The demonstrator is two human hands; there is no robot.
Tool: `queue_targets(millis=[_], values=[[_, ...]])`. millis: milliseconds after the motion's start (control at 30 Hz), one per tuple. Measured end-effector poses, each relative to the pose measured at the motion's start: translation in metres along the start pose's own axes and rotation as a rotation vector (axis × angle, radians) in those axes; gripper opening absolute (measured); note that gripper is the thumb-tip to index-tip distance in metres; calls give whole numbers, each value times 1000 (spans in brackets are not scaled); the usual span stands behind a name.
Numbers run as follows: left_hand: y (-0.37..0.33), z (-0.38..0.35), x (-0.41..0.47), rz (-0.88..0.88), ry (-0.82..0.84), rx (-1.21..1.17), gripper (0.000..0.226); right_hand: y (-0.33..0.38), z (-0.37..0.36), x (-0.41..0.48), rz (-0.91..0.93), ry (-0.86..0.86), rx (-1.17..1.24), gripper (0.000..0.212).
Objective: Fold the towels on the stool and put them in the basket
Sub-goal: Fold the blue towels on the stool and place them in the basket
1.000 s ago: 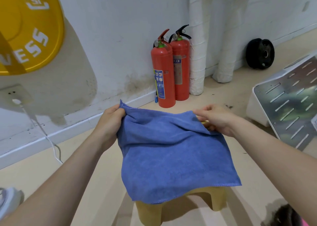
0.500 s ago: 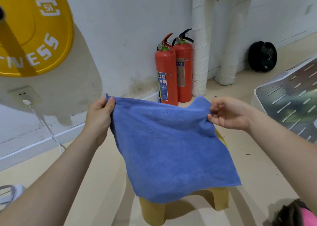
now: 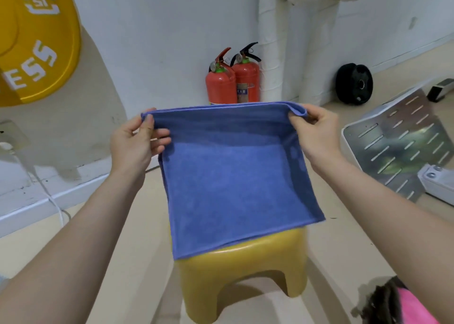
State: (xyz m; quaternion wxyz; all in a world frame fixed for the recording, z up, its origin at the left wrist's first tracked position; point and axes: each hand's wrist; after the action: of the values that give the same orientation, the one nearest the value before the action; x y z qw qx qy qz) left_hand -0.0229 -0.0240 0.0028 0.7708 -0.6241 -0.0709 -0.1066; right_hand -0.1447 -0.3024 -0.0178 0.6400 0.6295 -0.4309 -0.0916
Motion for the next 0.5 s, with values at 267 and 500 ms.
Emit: queue_targets(millis=[267, 500], values=[[39, 32, -21, 120, 321, 71, 15, -7, 44, -12, -312, 273, -299, 25], [53, 49, -38, 169, 580, 486, 13, -6, 71, -21, -821, 615, -344, 19]])
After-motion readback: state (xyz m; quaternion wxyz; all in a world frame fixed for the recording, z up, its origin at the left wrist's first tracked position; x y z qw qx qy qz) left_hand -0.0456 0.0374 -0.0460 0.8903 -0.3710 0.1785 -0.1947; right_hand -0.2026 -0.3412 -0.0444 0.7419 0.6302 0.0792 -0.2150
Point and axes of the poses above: each hand's wrist, its own x-axis towards the middle knuckle, its own z-axis out of the back of the hand, y = z × x, and after that the axes turned 13 degrees about x, right-handed
